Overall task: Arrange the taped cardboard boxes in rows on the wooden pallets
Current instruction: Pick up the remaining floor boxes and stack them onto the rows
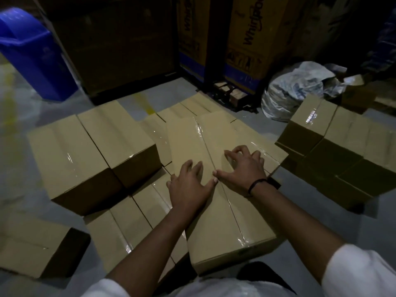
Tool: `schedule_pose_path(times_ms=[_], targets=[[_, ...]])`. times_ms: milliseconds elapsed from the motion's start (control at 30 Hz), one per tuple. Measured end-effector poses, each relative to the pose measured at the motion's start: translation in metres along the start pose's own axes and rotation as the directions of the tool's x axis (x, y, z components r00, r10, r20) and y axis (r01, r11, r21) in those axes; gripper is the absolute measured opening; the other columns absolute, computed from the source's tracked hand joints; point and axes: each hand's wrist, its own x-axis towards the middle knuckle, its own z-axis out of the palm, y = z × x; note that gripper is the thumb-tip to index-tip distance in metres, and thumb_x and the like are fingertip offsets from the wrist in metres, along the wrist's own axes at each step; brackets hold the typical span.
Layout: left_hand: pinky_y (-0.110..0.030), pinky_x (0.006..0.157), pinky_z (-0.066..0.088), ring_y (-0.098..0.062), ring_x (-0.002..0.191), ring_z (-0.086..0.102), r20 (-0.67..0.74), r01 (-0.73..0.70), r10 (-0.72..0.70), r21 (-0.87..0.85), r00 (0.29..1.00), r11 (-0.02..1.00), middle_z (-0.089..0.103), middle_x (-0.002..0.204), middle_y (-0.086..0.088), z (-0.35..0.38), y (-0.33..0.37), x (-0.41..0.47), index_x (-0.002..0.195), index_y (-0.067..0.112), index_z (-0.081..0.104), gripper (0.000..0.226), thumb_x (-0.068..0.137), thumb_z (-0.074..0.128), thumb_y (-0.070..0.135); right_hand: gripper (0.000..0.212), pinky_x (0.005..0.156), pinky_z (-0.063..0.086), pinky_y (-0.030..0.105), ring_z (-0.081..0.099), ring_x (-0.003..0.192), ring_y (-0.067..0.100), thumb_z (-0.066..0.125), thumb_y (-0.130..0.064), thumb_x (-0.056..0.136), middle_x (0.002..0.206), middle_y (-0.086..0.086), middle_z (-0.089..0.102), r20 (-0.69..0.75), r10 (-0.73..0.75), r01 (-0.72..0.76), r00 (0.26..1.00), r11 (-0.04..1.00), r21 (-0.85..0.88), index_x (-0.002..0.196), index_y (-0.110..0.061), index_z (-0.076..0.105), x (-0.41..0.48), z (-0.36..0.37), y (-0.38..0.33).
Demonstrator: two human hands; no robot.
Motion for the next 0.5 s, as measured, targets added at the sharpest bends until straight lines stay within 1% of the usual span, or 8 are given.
schedule_pose_path(times_ms=[133, 267, 400, 500], targets=[[-0.058, 0.11, 0.033, -0.036, 0.14, 0.044, 0.017, 0.046, -0.046, 0.02, 0.999, 0.999, 0.033, 0.163, 0.007, 0.013, -0.004, 0.039, 0.151, 0.04, 0.044, 0.084, 0.08, 0.048, 0.084, 0.09, 0.106, 0.037, 0.045, 0.034, 0.126, 0.029, 0.061, -0.084, 0.069, 0.146, -0.005, 0.036, 0.08, -0.03, 0.026, 0.996, 0.999, 0.046, 0.146, -0.04, 0.047, 0.054, 0.015, 0.005], [-0.057, 0.111, 0.032, -0.039, 0.14, 0.042, 0.06, 0.148, -0.148, 0.009, 0.987, 0.989, 0.031, 0.163, 0.006, 0.038, -0.001, 0.082, 0.152, 0.039, 0.043, 0.085, 0.079, 0.055, 0.081, 0.092, 0.108, 0.036, 0.046, 0.032, 0.127, 0.03, 0.065, -0.082, 0.068, 0.146, -0.005, 0.033, 0.177, -0.072, 0.06, 0.982, 0.996, 0.069, 0.147, -0.039, 0.046, 0.112, 0.04, 0.015], [-0.056, 0.112, 0.032, -0.037, 0.14, 0.042, 0.083, 0.258, -0.257, 0.001, 0.963, 0.966, 0.034, 0.161, 0.004, 0.064, 0.002, 0.124, 0.153, 0.036, 0.043, 0.089, 0.078, 0.059, 0.08, 0.092, 0.109, 0.037, 0.049, 0.033, 0.128, 0.03, 0.068, -0.079, 0.068, 0.147, -0.002, 0.033, 0.275, -0.113, 0.094, 0.955, 0.992, 0.081, 0.147, -0.038, 0.046, 0.165, 0.064, 0.03], [-0.053, 0.11, 0.036, -0.035, 0.137, 0.046, 0.076, 0.351, -0.349, -0.004, 0.934, 0.936, 0.039, 0.159, 0.006, 0.08, 0.013, 0.152, 0.152, 0.037, 0.045, 0.092, 0.074, 0.06, 0.083, 0.093, 0.107, 0.038, 0.046, 0.033, 0.126, 0.028, 0.067, -0.08, 0.065, 0.145, -0.005, 0.032, 0.31, -0.119, 0.082, 0.943, 0.988, 0.132, 0.146, -0.04, 0.046, 0.199, 0.076, 0.043]])
